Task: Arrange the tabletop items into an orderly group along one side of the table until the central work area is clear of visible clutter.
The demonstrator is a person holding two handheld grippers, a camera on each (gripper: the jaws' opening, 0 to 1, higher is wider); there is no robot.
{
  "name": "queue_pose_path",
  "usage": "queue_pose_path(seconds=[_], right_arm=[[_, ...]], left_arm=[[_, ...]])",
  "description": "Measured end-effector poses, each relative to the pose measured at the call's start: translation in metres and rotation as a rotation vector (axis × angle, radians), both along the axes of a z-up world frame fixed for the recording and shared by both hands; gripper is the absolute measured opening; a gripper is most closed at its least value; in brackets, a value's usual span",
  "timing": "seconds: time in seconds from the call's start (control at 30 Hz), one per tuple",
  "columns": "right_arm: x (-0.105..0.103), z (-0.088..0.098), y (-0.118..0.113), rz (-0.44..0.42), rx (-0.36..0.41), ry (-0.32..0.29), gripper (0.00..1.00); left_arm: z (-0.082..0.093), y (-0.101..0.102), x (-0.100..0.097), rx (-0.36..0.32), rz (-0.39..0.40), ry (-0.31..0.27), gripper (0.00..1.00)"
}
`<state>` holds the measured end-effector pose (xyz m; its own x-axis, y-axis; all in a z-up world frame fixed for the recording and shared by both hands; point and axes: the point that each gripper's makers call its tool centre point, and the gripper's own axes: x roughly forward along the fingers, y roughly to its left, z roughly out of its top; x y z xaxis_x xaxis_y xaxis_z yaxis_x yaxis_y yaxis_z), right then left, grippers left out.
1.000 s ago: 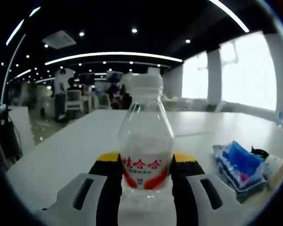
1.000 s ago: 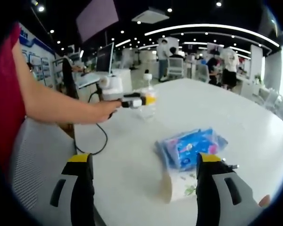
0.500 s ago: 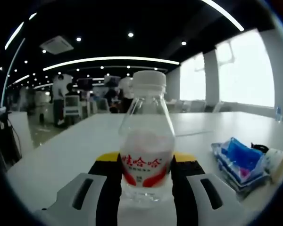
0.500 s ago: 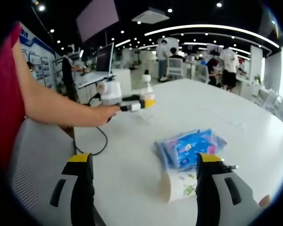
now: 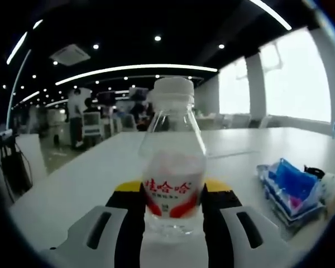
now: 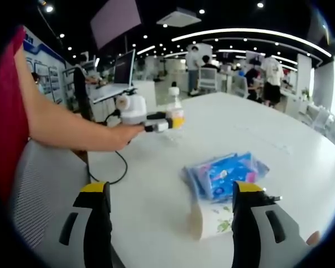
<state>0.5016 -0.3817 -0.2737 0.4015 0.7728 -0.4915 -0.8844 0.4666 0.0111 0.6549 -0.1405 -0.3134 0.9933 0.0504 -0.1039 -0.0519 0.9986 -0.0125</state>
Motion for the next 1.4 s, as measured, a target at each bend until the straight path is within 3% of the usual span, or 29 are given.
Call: queue_pose_path(seconds=[0.5,0.77,1.17,1.4], right_arm=[[-0.003,0.0,-0.004,0.003,-0.004,0.0,0.89],[-0.004,0.002,-0.004,0.003,-0.002,-0.002,0.89],[-0.003,0.002,-0.003,0.006,-0.004,-0.005,0.88],[-0.003,0.004,-0.004,0.002,0.001,-0.01,0.88]], left_arm=[[-0.005,0.012,0.004,-0.001,0.097,0.011,0.36],[-0.007,0.014,0.005,-0.016,0.064,0.027,0.38],[-0.007,0.022,-0.001,-0.021,0.032,0.019,0.54],[-0.005,0.015,-0.002,0.013,-0.025,0.041,0.51]])
